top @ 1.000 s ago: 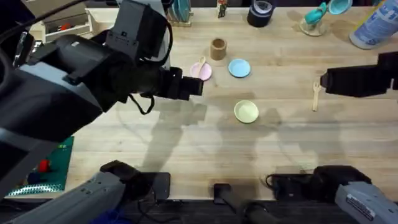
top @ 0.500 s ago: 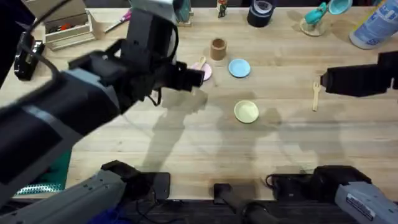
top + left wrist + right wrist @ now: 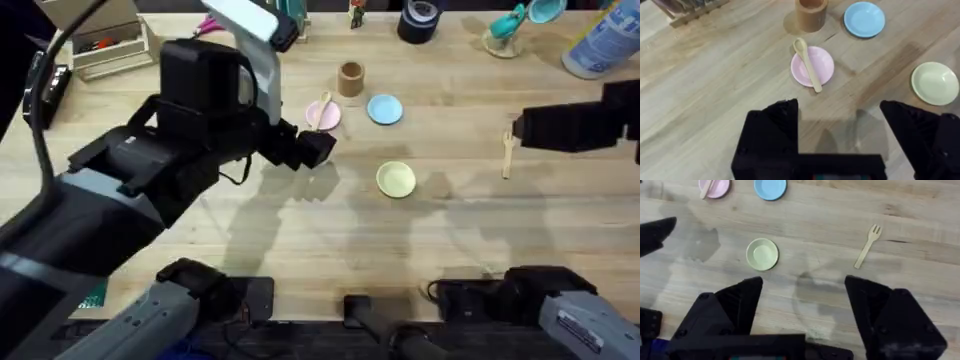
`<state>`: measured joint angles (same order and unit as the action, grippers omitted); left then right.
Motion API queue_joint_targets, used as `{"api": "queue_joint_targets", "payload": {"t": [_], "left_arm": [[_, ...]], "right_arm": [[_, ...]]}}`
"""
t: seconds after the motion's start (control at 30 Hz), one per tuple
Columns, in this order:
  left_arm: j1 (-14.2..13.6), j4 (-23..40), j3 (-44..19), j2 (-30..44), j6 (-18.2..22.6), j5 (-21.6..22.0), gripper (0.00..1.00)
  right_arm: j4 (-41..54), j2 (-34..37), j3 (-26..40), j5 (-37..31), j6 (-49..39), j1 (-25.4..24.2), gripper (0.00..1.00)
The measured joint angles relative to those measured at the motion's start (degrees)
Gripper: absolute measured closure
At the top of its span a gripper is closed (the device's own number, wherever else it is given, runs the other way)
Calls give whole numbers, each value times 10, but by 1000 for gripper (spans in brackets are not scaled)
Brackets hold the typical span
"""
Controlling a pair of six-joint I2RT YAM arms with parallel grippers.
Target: Pick up a utensil and set it on the pink plate, then put the other utensil in the container.
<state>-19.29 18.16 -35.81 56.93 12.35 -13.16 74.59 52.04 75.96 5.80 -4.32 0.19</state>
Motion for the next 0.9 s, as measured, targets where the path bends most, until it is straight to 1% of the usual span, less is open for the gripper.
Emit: {"api": "queue_joint_targets", "payload": {"t": [0.07,0.2,0.37,0.5,0.7,0.8,0.9], "left_arm": [[9,-8,0,0,10,-16,7],[22,-12,0,0,14,-34,7],[24,-23,0,0,16,-41,7],[24,-20,0,0,18,-42,7],[24,-10,0,0,18,-43,7],[24,-10,0,0,18,-43,7],[24,-10,0,0,18,-43,7]], "right_arm": [[-1,10,0,0,0,0,3],[-3,42,0,0,0,0,3],[-4,95,0,-7,2,0,3],[4,136,0,-48,33,0,3],[47,180,0,-145,131,-1,8],[50,190,0,-168,154,-9,9],[37,192,-7,-179,166,-31,16]]}}
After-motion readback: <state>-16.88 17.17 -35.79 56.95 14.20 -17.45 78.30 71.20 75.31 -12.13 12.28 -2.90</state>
